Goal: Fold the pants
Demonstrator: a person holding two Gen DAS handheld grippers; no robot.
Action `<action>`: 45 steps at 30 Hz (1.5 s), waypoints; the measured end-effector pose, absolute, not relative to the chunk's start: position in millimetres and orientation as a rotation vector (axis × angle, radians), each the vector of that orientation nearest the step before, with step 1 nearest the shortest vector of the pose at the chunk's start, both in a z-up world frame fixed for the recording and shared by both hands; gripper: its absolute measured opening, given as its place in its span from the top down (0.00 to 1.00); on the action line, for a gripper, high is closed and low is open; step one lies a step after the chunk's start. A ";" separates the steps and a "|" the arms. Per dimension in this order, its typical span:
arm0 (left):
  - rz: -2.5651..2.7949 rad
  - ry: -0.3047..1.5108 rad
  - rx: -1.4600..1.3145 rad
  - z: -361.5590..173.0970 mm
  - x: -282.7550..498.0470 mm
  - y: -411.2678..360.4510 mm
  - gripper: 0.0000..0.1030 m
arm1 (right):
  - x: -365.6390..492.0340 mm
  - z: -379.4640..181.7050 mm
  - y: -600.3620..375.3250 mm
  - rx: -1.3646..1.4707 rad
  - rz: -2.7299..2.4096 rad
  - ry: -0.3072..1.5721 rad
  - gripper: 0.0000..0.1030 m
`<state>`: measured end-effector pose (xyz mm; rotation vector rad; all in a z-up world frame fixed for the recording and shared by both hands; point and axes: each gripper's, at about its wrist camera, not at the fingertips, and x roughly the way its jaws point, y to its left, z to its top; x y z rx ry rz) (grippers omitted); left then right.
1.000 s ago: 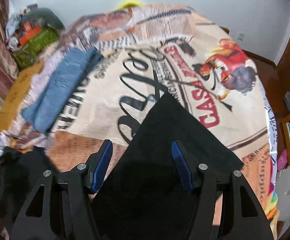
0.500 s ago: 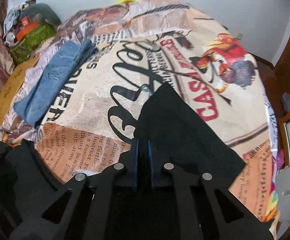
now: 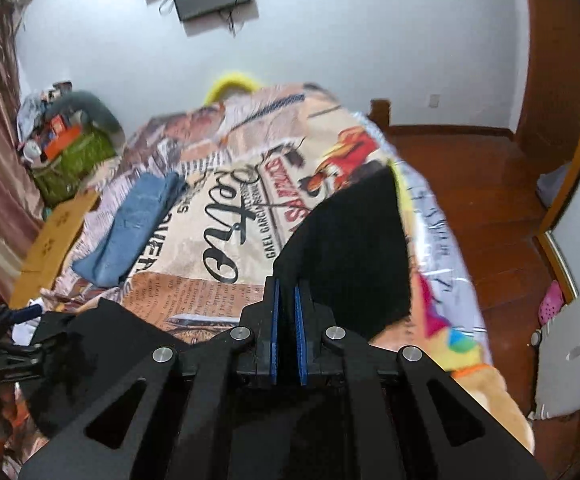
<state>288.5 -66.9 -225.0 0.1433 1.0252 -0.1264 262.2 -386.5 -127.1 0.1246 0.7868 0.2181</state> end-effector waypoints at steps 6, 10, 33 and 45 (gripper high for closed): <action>-0.173 1.037 0.208 -229.1 271.0 -96.4 0.15 | 206.0 -128.3 -408.9 0.159 0.207 0.752 0.94; -0.217 1.078 0.215 -239.7 262.3 -107.5 0.15 | 178.5 -156.0 -417.3 0.193 0.181 0.797 0.94; -0.028 0.922 0.080 -197.3 247.5 -15.1 0.14 | 139.3 -185.3 -436.8 0.240 -0.010 0.883 0.47; 0.228 0.812 0.059 -159.5 233.9 122.7 0.03 | 186.4 -111.3 -341.3 0.082 0.169 0.677 0.31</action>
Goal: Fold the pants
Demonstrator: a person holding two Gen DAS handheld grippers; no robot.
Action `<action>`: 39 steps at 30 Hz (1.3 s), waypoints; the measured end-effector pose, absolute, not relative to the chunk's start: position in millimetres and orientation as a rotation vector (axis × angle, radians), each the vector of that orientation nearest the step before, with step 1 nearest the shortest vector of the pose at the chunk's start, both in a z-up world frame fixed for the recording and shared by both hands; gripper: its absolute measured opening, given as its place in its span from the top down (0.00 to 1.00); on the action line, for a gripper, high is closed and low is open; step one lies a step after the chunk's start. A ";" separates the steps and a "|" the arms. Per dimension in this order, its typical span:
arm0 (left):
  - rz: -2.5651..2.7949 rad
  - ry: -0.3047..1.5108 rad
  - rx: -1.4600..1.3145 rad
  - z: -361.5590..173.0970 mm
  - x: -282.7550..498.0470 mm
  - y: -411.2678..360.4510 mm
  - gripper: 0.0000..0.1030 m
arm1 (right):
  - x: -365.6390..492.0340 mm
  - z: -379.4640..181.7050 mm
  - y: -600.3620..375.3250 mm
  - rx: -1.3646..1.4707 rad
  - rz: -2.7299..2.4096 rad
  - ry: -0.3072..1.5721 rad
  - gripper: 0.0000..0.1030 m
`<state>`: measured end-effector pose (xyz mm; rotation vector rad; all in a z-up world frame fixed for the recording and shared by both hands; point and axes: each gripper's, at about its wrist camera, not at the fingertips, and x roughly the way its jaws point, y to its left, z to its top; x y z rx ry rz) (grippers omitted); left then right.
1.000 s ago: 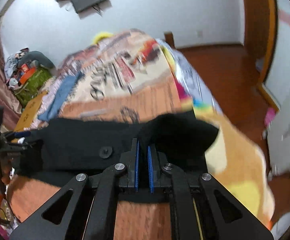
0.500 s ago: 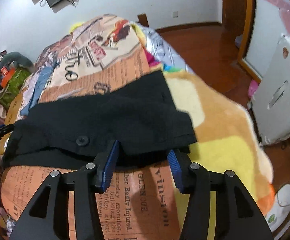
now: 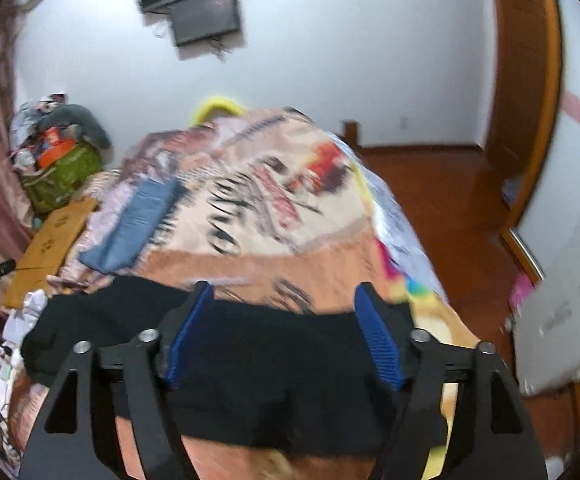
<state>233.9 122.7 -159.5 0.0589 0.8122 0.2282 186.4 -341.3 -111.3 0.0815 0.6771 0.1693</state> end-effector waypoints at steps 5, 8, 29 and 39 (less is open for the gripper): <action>0.268 0.891 0.047 -180.9 239.6 168.0 0.03 | 217.9 -108.0 -275.1 -0.001 0.322 0.681 0.31; 0.276 0.953 0.041 -201.8 245.1 185.3 0.03 | 237.8 -116.1 -237.2 -0.066 0.393 0.706 0.31; -0.029 1.263 -0.118 -319.0 297.2 170.4 0.35 | 356.8 -252.5 -57.3 -0.371 0.724 1.157 0.42; 0.047 1.150 -0.035 -299.9 281.3 169.7 0.75 | 351.7 -261.4 -35.1 -0.424 0.731 1.139 0.94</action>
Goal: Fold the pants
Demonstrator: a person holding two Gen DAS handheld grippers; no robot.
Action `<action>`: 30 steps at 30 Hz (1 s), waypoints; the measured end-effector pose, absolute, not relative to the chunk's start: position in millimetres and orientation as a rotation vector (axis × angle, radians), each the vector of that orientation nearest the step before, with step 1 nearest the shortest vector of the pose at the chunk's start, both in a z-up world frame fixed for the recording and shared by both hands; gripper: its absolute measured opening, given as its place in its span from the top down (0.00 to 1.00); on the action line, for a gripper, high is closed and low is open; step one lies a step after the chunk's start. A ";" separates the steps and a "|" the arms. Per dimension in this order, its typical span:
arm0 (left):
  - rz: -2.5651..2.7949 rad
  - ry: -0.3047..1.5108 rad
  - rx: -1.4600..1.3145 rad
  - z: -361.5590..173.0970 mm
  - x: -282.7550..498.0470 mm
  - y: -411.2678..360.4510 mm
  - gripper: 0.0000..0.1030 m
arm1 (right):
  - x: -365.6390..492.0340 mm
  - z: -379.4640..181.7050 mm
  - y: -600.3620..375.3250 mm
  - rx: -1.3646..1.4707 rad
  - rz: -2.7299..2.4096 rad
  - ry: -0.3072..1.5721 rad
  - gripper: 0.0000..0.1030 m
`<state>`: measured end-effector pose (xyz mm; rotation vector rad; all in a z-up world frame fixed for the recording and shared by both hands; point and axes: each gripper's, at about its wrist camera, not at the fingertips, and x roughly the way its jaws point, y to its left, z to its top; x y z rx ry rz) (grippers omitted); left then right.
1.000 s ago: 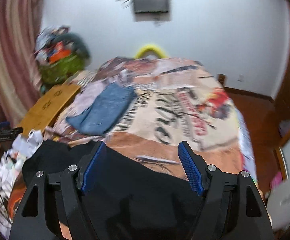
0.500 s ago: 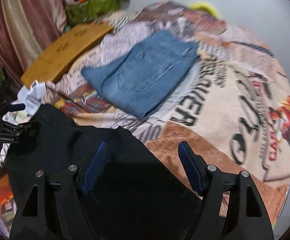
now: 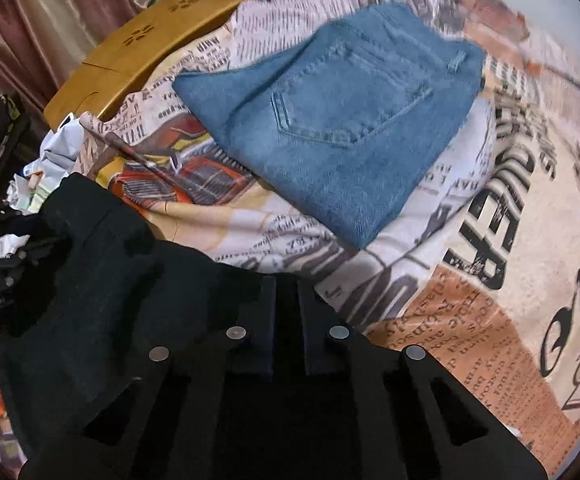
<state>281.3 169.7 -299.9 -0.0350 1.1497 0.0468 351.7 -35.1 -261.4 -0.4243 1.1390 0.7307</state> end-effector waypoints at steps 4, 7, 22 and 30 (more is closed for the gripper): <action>0.136 1.103 0.022 -288.6 278.7 179.2 0.80 | 347.6 -239.3 -24.7 -0.456 0.719 1.031 0.96; 0.209 1.086 0.033 -283.5 284.5 196.5 0.80 | 353.8 -220.0 -12.9 -0.426 0.715 0.960 0.96; 0.280 1.018 -0.001 -242.9 261.1 227.9 0.25 | 354.7 -161.4 -85.2 -0.261 0.563 0.835 0.60; 0.266 1.096 -0.091 -246.9 224.2 222.4 0.22 | 303.1 -138.6 -205.5 -0.167 0.408 0.830 0.44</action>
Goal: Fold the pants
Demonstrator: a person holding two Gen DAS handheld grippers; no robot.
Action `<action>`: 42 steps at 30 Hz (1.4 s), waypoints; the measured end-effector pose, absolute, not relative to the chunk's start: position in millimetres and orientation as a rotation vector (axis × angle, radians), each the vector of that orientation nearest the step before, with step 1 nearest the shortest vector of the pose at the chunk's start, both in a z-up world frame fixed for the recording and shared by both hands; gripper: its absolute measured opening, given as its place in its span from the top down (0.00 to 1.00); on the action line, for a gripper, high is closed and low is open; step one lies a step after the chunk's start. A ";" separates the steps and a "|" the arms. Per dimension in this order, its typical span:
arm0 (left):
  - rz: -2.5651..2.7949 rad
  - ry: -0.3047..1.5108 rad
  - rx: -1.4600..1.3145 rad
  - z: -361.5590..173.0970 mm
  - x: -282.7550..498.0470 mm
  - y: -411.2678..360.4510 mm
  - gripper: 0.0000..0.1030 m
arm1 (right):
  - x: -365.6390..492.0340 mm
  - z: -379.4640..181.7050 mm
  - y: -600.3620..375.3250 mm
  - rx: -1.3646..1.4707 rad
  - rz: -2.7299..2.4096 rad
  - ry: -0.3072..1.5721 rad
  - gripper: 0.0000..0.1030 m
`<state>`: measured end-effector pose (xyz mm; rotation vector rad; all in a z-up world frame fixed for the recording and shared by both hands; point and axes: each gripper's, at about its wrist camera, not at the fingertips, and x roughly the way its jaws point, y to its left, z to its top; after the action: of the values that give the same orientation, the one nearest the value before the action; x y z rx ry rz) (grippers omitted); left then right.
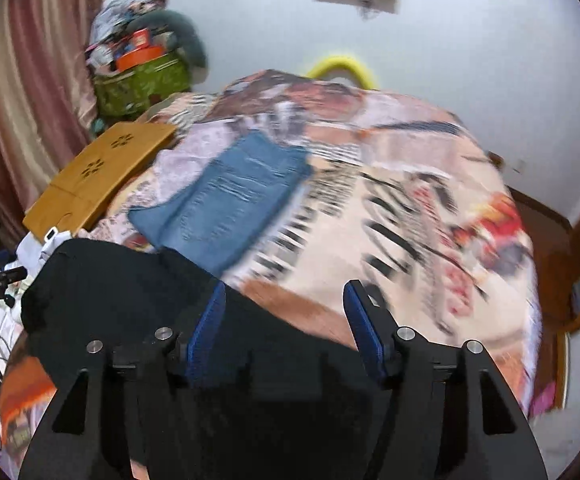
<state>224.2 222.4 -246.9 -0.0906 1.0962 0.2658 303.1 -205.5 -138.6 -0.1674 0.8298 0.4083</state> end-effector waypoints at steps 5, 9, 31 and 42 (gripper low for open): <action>0.261 1.148 -0.118 -262.2 211.7 209.3 0.22 | 272.8 -130.7 -280.1 -0.111 0.273 0.828 0.44; 0.247 1.166 -0.090 -263.4 213.9 188.7 0.22 | 255.2 -135.7 -334.5 -0.061 0.179 0.837 0.44; 0.085 1.220 0.127 -294.2 270.7 42.2 0.21 | 260.5 -240.4 -425.6 0.216 0.167 1.003 0.60; 0.108 1.240 0.029 -304.5 275.4 53.4 0.10 | 300.8 -283.9 -418.0 0.157 0.190 1.112 0.66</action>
<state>275.4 53.4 -304.5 0.0287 1.2403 0.1075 300.8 -418.0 -283.9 0.1566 1.1117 0.1903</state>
